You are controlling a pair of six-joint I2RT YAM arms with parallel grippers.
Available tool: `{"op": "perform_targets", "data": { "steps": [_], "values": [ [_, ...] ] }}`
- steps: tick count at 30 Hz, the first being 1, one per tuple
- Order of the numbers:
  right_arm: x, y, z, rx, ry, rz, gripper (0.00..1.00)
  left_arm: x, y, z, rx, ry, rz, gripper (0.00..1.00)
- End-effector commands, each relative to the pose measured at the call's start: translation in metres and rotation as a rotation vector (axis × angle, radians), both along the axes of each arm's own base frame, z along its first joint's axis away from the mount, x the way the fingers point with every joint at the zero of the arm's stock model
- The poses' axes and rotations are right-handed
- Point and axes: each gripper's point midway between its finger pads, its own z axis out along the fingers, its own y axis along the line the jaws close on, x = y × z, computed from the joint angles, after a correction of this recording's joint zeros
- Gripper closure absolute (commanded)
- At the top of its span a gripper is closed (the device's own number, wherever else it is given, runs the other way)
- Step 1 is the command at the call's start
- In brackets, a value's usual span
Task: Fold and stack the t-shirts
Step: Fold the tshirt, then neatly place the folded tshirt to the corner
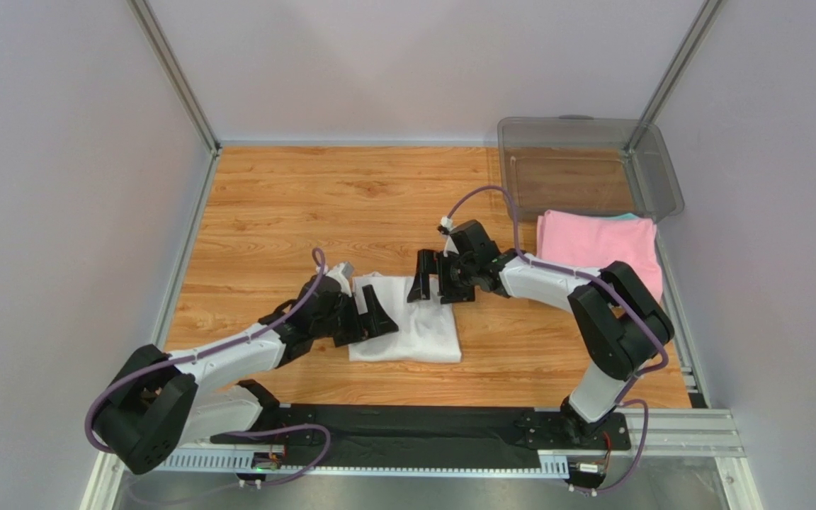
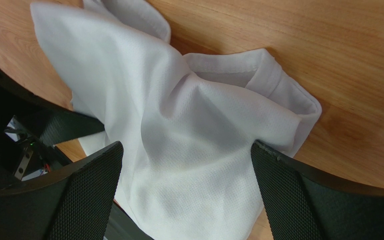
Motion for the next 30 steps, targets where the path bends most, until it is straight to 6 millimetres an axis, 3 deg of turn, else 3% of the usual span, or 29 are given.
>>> {"op": "perform_targets", "data": {
  "steps": [1,4,5,6,8,9,11,12,14,16,17,19,20,22,26,27,30],
  "values": [
    [0.01,-0.016,0.002,-0.107,-0.046,0.012,0.0,-0.039,0.007,-0.027,0.024,0.135,0.012,0.0],
    [0.011,-0.027,0.027,-0.143,-0.123,0.029,0.0,-0.045,0.01,-0.018,0.036,0.104,0.039,0.0],
    [0.014,-0.033,0.032,-0.175,-0.155,0.027,0.0,-0.046,0.011,-0.008,0.033,0.081,0.042,0.0],
    [0.016,-0.036,0.051,-0.172,-0.199,0.016,0.0,-0.042,0.015,-0.004,0.046,0.059,0.063,0.0],
    [0.01,-0.048,0.063,-0.208,-0.217,0.001,0.0,-0.04,0.02,0.011,0.047,0.018,0.074,0.0],
    [0.012,-0.055,0.082,-0.219,-0.275,-0.03,0.0,-0.038,0.022,0.017,0.047,-0.002,0.077,0.0],
    [0.005,-0.066,0.094,-0.247,-0.297,-0.053,0.0,-0.035,0.022,0.035,0.033,-0.053,0.068,0.0],
    [0.003,-0.072,0.111,-0.236,-0.341,-0.082,0.0,-0.034,0.023,0.04,0.033,-0.068,0.067,0.0],
    [-0.006,-0.077,0.12,-0.212,-0.355,-0.102,0.0,-0.029,0.026,0.056,0.048,-0.118,0.069,0.0],
    [-0.008,-0.077,0.144,-0.126,-0.408,-0.153,0.0,-0.021,0.037,0.068,0.099,-0.158,0.102,0.0],
    [-0.013,-0.081,0.136,-0.124,-0.404,-0.159,0.0,-0.018,0.043,0.07,0.131,-0.171,0.122,0.0],
    [-0.008,-0.092,0.139,-0.117,-0.448,-0.247,0.0,-0.009,0.061,0.077,0.216,-0.201,0.193,0.0],
    [-0.01,-0.098,0.128,-0.137,-0.438,-0.262,0.0,-0.004,0.067,0.077,0.254,-0.217,0.207,0.0],
    [-0.016,-0.096,0.121,-0.137,-0.423,-0.222,0.0,0.006,0.075,0.082,0.298,-0.252,0.252,0.0],
    [-0.038,-0.074,0.101,-0.047,-0.283,-0.148,0.0,0.019,0.056,0.081,0.295,-0.278,0.188,0.0],
    [-0.043,-0.069,0.089,-0.037,-0.249,-0.117,0.0,0.021,0.048,0.082,0.278,-0.281,0.163,0.0],
    [-0.05,-0.053,0.073,-0.033,-0.201,-0.072,0.0,0.034,0.032,0.079,0.269,-0.282,0.139,0.0]
  ]
}}
